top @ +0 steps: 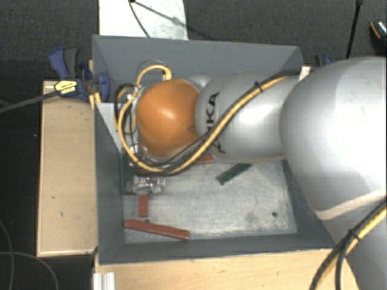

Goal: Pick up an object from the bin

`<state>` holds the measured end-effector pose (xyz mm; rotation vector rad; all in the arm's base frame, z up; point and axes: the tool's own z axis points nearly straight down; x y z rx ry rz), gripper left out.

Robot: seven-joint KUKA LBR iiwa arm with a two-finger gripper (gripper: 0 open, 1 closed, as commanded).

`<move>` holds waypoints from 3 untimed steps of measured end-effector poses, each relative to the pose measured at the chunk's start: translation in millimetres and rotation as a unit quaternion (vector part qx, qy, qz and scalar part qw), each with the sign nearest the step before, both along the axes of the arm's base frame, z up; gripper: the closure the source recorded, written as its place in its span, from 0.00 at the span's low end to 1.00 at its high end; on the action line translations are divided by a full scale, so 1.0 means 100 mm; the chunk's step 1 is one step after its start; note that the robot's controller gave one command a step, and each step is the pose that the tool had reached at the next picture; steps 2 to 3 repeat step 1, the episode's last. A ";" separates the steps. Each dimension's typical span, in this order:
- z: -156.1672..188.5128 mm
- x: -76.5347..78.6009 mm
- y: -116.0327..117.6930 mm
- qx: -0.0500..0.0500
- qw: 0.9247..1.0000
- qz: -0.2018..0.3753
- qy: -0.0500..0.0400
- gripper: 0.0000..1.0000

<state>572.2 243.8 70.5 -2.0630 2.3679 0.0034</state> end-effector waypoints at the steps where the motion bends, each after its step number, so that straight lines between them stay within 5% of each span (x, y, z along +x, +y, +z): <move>1: 1.55 -0.26 -0.28 0.001 1.000 -0.001 -0.005 1.00; 3: 1.55 -0.26 -0.28 0.001 1.000 -0.001 -0.005 1.00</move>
Offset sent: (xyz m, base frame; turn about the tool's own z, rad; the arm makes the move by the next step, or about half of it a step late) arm -0.0274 -0.0277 0.1497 -0.0048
